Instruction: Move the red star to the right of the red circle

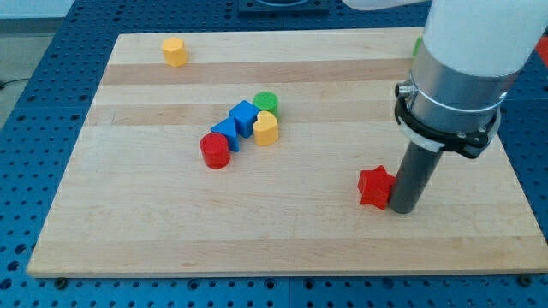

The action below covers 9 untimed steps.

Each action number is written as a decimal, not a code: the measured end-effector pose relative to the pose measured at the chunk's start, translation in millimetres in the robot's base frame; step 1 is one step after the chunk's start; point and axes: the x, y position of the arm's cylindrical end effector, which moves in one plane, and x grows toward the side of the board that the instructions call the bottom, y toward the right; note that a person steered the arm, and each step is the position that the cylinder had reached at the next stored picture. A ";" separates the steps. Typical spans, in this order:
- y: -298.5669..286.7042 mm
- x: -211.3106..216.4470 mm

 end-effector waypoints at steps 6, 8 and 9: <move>80.1 -6.1; 10.8 -21.6; -24.1 -41.6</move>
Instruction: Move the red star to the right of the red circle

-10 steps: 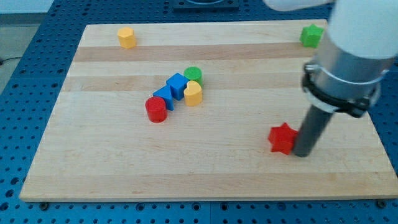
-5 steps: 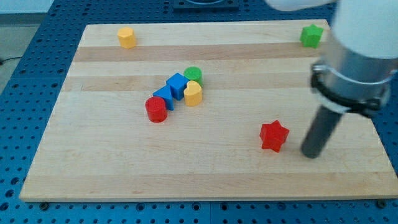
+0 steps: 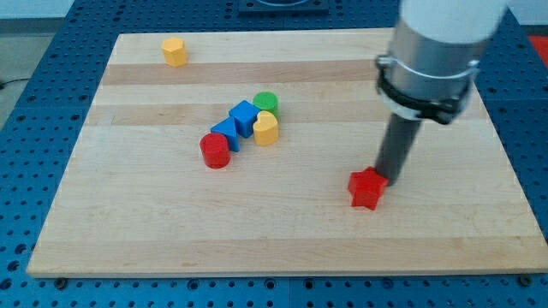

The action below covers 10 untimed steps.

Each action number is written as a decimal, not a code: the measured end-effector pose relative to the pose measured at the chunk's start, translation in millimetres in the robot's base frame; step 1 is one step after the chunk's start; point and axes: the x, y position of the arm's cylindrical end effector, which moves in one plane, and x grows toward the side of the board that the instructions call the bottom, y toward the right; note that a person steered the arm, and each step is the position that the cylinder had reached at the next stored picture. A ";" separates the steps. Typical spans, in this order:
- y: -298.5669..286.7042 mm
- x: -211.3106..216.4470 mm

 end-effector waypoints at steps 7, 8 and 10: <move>-68.7 -19.3; -70.1 -19.3; -71.9 21.1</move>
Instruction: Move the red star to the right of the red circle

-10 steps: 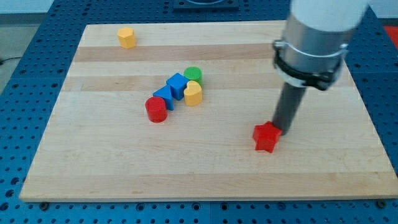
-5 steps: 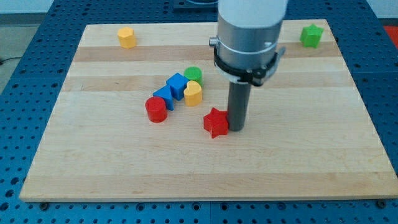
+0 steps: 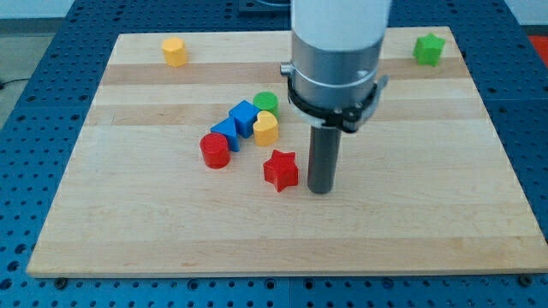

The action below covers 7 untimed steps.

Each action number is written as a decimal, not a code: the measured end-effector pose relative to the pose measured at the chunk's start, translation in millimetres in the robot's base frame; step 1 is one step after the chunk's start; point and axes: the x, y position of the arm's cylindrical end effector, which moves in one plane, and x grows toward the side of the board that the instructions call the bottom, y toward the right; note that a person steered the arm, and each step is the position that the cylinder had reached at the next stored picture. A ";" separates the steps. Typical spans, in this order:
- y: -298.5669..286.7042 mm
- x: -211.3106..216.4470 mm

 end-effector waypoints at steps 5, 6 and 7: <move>-9.0 -6.2; -55.1 -35.3; -75.7 -57.2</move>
